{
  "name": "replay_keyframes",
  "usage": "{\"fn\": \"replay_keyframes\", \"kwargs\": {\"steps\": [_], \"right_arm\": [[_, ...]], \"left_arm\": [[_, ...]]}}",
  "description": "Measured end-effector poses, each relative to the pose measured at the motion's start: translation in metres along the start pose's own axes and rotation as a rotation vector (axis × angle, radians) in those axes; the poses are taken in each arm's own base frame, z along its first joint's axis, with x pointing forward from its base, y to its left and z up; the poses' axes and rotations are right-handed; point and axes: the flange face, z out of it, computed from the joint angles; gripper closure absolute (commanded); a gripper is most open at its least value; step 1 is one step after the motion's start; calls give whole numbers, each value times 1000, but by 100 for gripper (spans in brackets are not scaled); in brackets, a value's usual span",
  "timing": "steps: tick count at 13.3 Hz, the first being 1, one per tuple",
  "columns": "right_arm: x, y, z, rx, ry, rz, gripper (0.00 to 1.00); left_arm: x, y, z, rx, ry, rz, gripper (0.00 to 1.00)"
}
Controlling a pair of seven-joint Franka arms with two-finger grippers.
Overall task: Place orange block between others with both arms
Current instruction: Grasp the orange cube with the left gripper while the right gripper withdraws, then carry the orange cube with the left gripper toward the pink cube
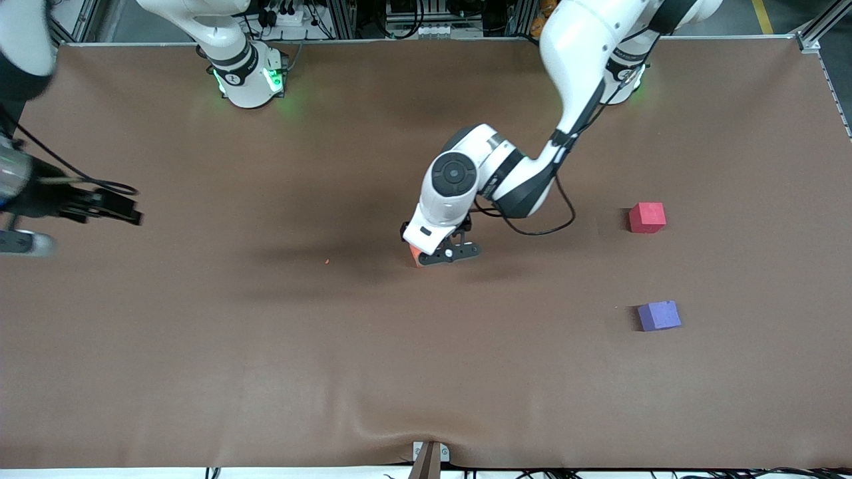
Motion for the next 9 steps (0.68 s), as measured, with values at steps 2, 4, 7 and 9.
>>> {"fn": "replay_keyframes", "kwargs": {"steps": [2, 4, 7, 9], "right_arm": [[-10, 18, -12, -3, -6, 0, 0], [-13, 22, -14, -3, -10, 1, 0], [-13, 23, -15, -12, -8, -50, 0], [-15, 23, -16, -19, -9, -80, 0]], "left_arm": [[-8, 7, 26, -6, 1, -33, 0], [-3, 9, 45, -42, 19, -67, 0], [3, 4, 74, -43, 19, -79, 0], [4, 3, 83, -36, 14, -82, 97]]}}
